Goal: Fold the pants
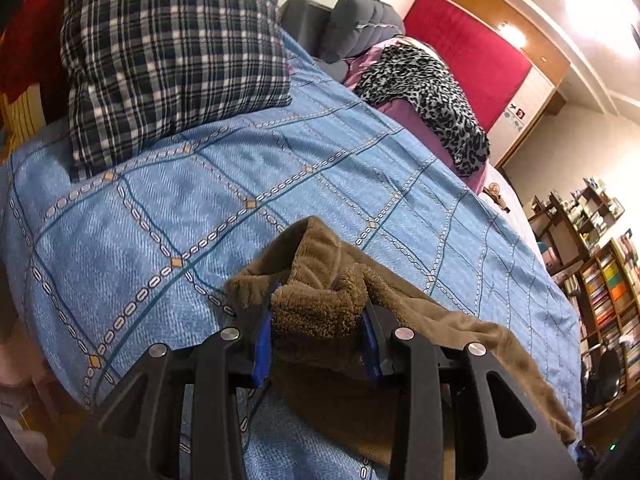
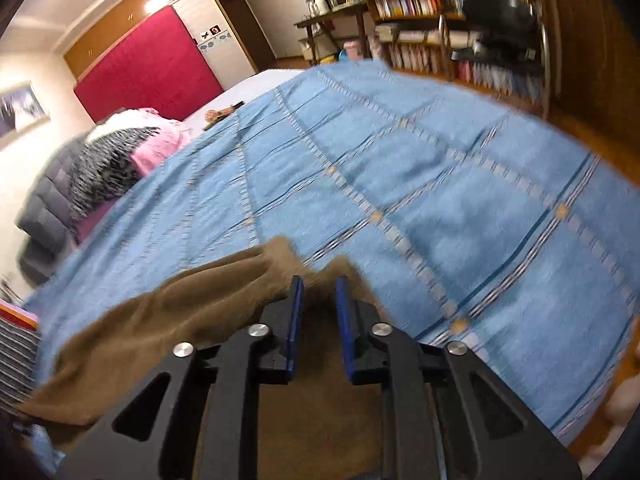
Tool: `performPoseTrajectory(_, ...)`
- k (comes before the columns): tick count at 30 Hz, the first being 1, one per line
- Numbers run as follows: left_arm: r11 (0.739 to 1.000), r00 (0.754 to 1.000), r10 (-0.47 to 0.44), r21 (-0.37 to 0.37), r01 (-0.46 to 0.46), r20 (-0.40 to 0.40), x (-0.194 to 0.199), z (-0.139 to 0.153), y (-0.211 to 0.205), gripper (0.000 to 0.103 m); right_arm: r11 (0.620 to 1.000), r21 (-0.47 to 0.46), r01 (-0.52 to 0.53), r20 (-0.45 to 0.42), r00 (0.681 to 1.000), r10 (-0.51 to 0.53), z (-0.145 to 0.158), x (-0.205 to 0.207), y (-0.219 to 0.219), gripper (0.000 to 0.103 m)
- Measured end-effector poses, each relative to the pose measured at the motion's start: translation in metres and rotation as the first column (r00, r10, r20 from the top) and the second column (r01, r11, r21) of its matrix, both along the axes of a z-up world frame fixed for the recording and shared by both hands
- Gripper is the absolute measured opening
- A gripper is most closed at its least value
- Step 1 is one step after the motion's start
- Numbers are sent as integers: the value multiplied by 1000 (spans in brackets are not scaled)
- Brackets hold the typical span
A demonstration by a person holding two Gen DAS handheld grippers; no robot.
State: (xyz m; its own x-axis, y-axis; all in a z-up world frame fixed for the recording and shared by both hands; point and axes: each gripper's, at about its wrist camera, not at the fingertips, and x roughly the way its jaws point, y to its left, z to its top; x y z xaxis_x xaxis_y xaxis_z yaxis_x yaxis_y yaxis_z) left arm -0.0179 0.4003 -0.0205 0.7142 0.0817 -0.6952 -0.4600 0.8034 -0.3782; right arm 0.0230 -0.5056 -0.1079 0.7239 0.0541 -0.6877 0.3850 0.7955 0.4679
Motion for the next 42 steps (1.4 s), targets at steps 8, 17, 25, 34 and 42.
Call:
performPoseTrajectory(8, 1000, 1000, -4, -4, 4, 12, 5, 3, 3, 36, 933, 360, 0, 13, 1000, -5, -29, 17, 5, 67)
performPoseTrajectory(17, 1000, 998, -26, -7, 26, 50, 29, 18, 9, 36, 962, 267, 55, -76, 996, -35, -25, 64, 6, 13)
performPoseTrajectory(25, 999, 997, -40, -19, 42, 71, 36, 22, 15, 36, 991, 130, 42, 48, 998, -49, 47, 38, 1, 11)
performPoseTrajectory(34, 998, 998, -43, -52, 45, 40, -12, -20, 17, 36, 997, 37, 67, -80, 995, -64, 20, -37, 3, 11)
performPoseTrajectory(42, 995, 997, -79, 65, 80, -19, -30, -51, 15, 55, 999, 40, 31, -143, 989, -25, -38, -58, 7, 12)
